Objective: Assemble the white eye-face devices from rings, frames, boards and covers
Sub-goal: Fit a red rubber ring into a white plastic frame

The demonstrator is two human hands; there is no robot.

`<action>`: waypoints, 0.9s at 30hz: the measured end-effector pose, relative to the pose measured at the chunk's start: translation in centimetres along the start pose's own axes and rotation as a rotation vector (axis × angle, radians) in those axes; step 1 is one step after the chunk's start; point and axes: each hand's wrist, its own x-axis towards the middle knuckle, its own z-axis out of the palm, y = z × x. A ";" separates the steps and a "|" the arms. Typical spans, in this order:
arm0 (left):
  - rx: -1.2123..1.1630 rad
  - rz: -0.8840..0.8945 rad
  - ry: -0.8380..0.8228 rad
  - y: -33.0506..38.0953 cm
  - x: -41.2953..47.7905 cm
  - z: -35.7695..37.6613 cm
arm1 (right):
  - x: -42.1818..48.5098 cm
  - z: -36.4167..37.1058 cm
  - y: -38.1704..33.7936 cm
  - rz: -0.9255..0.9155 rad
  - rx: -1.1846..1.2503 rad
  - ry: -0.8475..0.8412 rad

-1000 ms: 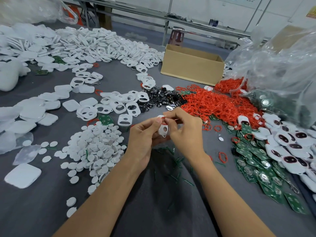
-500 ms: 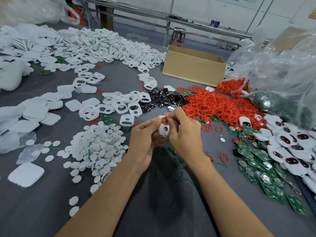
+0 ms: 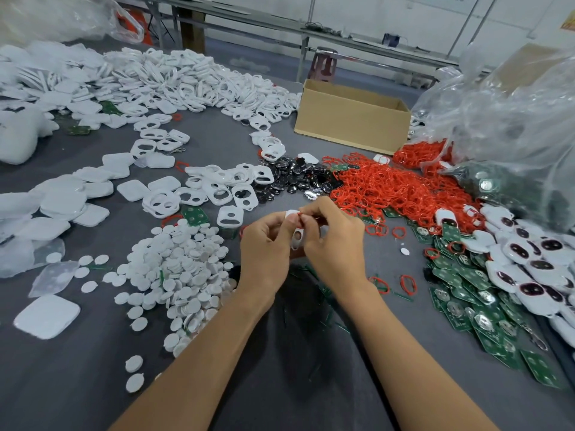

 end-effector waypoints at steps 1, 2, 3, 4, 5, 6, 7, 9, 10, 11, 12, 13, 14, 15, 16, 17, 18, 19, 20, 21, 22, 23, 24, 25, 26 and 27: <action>0.027 0.013 0.009 -0.1 0.0 0.1 | -0.1 0.1 0.0 0.012 0.007 0.019; 0.052 0.025 0.019 -0.2 -0.1 0.0 | -0.2 0.2 -0.1 0.024 0.019 0.036; 0.084 0.044 0.030 -0.2 -0.1 0.0 | -0.3 0.2 -0.1 0.035 0.033 0.048; 0.117 0.067 0.043 -0.3 -0.1 0.0 | -0.4 0.3 -0.2 0.045 0.046 0.053; 0.138 0.086 0.058 -0.3 -0.1 -0.1 | -0.4 0.4 -0.3 0.057 0.056 0.051; 0.148 0.095 0.075 -0.4 -0.1 -0.1 | -0.3 0.5 -0.3 0.076 0.063 0.044; 0.154 0.099 0.094 -0.4 0.0 -0.1 | -0.3 0.7 -0.4 0.098 0.068 0.033; 0.159 0.099 0.121 -0.5 -0.1 -0.1 | -0.3 0.9 -0.6 0.130 0.076 0.008; 0.157 0.096 0.125 -0.5 -0.1 -0.1 | -0.3 1.0 -0.6 0.140 0.080 -0.003; 0.141 0.089 0.125 -0.5 -0.1 -0.1 | -0.3 1.1 -0.6 0.152 0.085 -0.010; 0.107 0.075 0.120 -0.5 -0.1 -0.1 | -0.3 1.2 -0.6 0.165 0.088 -0.014; 0.063 0.059 0.109 -0.5 -0.2 -0.1 | -0.3 1.2 -0.6 0.179 0.091 -0.014; 0.019 0.041 0.093 -0.4 -0.2 -0.1 | -0.2 1.1 -0.6 0.196 0.098 -0.010; -0.022 0.024 0.073 -0.4 -0.3 0.0 | -0.2 1.1 -0.6 0.218 0.109 -0.002; -0.060 0.011 0.051 -0.3 -0.3 0.1 | -0.2 1.0 -0.7 0.247 0.126 0.005; -0.089 0.005 0.034 -0.3 -0.4 0.1 | -0.3 1.0 -0.8 0.280 0.154 0.007; -0.100 0.007 0.026 -0.3 -0.4 0.1 | -0.2 0.9 -0.9 0.314 0.204 0.001; -0.092 0.018 0.033 -0.3 -0.3 0.0 | -0.1 0.9 -0.9 0.347 0.276 -0.015; -0.064 0.035 0.053 -0.4 -0.2 -0.2 | 0.1 0.7 -1.0 0.377 0.358 -0.042; -0.029 0.054 0.070 -0.4 0.0 -0.3 | 0.5 0.5 -0.9 0.399 0.434 -0.076; -0.004 0.067 0.075 -0.4 0.1 -0.5 | 0.9 0.1 -0.8 0.416 0.502 -0.114; -0.004 0.075 0.063 -0.3 0.1 -0.5 | 1.3 -0.5 -0.5 0.426 0.562 -0.153; -0.015 0.080 0.037 -0.2 0.2 -0.6 | 1.7 -1.0 -0.3 0.433 0.615 -0.189; -0.016 0.091 0.008 -0.1 0.2 -0.6 | 1.9 -1.5 0.0 0.437 0.663 -0.218; -0.004 0.110 -0.019 0.0 0.1 -0.5 | 2.1 -2.0 0.2 0.440 0.697 -0.237; 0.004 0.127 -0.039 0.0 0.1 -0.5 | 2.2 -2.2 0.2 0.433 0.702 -0.235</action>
